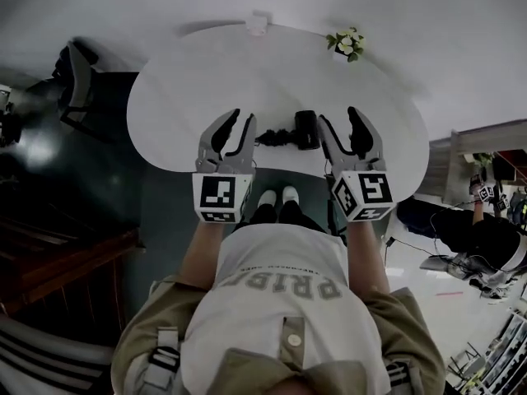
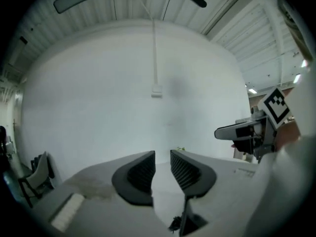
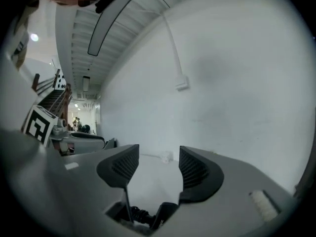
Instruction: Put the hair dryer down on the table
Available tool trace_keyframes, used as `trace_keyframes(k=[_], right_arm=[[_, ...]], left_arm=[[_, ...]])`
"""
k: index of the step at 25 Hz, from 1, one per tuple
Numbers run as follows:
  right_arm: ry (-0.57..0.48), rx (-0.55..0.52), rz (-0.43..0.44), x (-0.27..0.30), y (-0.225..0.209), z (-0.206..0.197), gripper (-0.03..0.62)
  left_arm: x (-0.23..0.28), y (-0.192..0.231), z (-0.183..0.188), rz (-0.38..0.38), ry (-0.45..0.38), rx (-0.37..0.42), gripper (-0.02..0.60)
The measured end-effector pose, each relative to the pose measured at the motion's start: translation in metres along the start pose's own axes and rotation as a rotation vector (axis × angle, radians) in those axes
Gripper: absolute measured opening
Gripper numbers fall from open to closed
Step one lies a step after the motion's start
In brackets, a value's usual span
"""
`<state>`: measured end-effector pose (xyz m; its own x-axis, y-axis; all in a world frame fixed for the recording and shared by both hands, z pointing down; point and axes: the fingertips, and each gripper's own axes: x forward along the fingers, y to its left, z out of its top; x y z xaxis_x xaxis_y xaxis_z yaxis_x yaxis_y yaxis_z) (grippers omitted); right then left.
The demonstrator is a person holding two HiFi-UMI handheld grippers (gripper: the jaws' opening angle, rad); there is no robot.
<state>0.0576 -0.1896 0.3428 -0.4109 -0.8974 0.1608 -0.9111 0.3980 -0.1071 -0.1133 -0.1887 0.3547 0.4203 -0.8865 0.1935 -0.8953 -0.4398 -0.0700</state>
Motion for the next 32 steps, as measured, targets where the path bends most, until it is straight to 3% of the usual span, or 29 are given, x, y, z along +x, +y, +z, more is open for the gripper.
trace_keyframes(k=[3, 5, 9, 15, 23, 32], right_arm=[[-0.072, -0.056, -0.063, -0.014, 0.000, 0.024, 0.213], [-0.110, -0.073, -0.119, -0.021, -0.002, 0.037, 0.157], [-0.160, -0.074, -0.173, -0.026, -0.005, 0.057, 0.005], [-0.194, -0.072, -0.166, -0.031, -0.001, 0.067, 0.005], [-0.286, -0.170, -0.187, -0.038, 0.004, 0.087, 0.005], [-0.297, -0.184, -0.199, -0.034, 0.003, 0.091, 0.003]], left_arm=[[-0.008, 0.005, 0.026, 0.039, -0.106, 0.038, 0.078], [-0.010, 0.006, 0.043, 0.065, -0.165, 0.059, 0.005], [-0.008, 0.006, 0.072, 0.062, -0.229, 0.075, 0.006], [-0.016, 0.022, 0.078, 0.085, -0.247, 0.042, 0.006], [-0.022, 0.026, 0.093, 0.096, -0.352, 0.089, 0.005], [-0.013, 0.022, 0.099, 0.066, -0.358, 0.096, 0.006]])
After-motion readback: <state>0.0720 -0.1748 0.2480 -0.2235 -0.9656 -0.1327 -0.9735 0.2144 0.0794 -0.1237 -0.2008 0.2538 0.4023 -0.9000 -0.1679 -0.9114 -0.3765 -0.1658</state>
